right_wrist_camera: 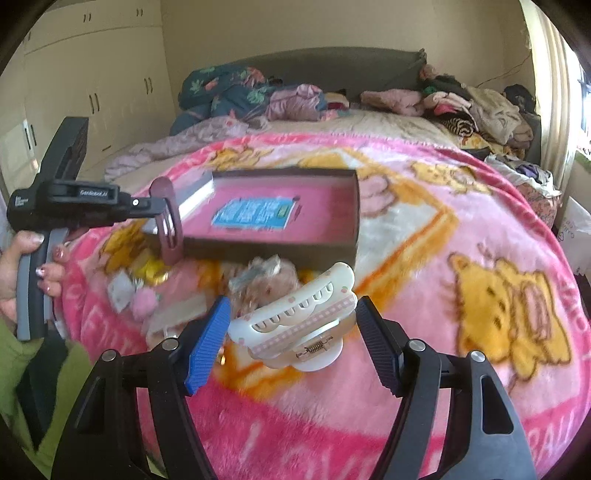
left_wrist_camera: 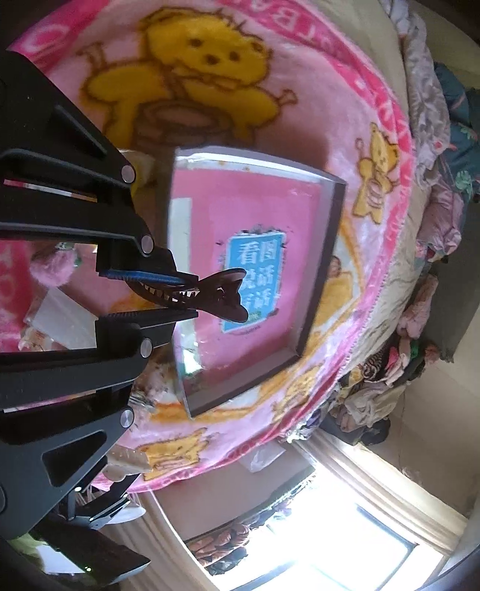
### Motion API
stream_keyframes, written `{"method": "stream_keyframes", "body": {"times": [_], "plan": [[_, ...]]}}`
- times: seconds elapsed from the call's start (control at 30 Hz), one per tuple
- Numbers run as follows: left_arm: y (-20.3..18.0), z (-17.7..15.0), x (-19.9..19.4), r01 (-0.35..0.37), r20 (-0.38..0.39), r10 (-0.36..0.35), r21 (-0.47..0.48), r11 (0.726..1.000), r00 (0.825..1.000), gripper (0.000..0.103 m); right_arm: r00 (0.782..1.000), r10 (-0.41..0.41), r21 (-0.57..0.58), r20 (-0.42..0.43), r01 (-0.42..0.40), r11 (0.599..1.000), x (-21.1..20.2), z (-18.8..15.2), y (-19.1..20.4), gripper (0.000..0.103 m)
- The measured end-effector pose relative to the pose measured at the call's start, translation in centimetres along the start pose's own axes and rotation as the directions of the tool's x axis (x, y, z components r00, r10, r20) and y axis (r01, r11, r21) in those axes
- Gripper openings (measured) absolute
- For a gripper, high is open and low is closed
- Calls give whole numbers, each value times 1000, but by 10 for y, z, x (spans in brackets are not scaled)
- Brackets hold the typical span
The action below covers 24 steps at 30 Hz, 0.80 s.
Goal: Organize jewelry
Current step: 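Carry both clips into the pink tray and open both tools to release them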
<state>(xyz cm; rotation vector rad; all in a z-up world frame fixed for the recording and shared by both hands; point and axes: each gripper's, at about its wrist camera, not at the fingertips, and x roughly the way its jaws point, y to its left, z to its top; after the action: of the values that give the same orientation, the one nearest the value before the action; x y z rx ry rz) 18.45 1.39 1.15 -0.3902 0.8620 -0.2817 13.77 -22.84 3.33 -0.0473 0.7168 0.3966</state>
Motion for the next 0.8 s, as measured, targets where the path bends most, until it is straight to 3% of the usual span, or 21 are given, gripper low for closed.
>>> {"method": "stream_keyframes", "body": {"times": [0.37,0.8], "plan": [[-3,37,-8,-56,49,54,47,997,997,6,997,6,-17,76,-4,1000,18,51,1,69],[5,55,22,-86,30,85,61,994,996,6,1000,16,-3,23,-16,1000,95,84,-7,69]]}}
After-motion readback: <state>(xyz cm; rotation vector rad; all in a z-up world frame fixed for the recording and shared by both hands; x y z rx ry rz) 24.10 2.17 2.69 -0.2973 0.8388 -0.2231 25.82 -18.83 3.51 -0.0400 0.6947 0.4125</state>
